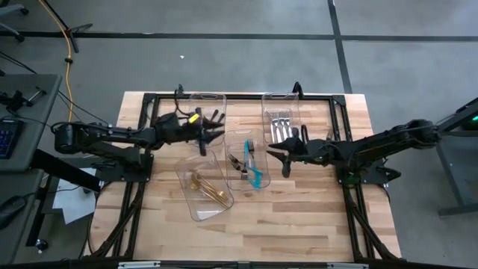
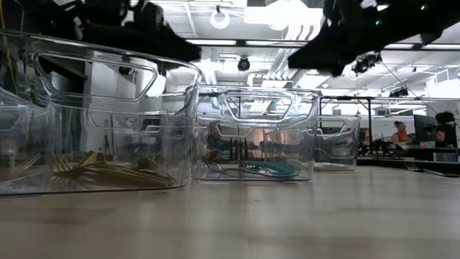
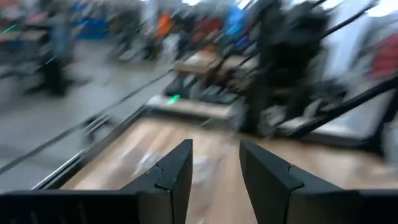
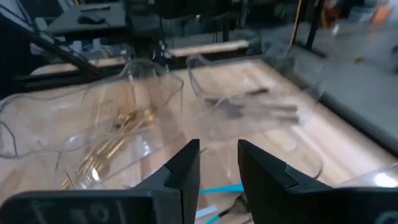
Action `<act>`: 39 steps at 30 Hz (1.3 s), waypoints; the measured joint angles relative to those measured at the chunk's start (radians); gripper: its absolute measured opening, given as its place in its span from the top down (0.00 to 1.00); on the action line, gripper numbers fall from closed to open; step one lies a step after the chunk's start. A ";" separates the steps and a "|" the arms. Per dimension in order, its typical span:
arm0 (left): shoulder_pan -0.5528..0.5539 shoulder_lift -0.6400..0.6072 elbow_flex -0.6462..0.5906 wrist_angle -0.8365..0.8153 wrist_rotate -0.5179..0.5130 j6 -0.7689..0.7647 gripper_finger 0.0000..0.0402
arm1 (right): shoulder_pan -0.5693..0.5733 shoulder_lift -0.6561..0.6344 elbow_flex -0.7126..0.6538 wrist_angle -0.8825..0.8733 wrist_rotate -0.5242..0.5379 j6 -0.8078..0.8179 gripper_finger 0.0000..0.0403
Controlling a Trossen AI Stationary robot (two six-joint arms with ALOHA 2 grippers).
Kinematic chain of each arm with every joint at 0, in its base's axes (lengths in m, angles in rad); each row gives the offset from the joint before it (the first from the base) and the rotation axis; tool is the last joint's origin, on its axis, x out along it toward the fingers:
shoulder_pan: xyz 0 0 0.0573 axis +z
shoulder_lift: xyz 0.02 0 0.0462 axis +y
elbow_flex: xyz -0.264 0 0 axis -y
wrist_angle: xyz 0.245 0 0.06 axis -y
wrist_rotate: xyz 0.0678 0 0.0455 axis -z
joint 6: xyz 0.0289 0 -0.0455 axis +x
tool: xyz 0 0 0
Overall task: Sort silverware by color (type)
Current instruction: Put the black fork into the top left transparent bin
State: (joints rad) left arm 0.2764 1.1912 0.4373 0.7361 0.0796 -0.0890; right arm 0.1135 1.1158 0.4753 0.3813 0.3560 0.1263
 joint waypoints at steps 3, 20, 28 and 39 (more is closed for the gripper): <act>-0.003 0.000 -0.056 0.165 0.076 -0.020 0.69 | 0.037 -0.048 0.000 -0.019 0.070 -0.039 0.74; -0.005 -0.123 -0.195 0.273 0.103 -0.029 0.69 | 0.064 -0.154 0.000 -0.116 0.202 -0.046 0.74; -0.005 -0.124 -0.195 0.273 0.102 -0.010 0.69 | -0.009 -0.153 0.018 -0.083 0.202 0.164 0.74; -0.005 -0.124 -0.195 0.252 0.102 -0.014 0.69 | -0.382 -0.095 0.429 -1.215 0.301 0.624 0.74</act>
State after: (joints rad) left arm 0.2718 1.0676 0.2420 0.9882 0.1818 -0.1032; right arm -0.2687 1.0210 0.9046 -0.8335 0.6574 0.7508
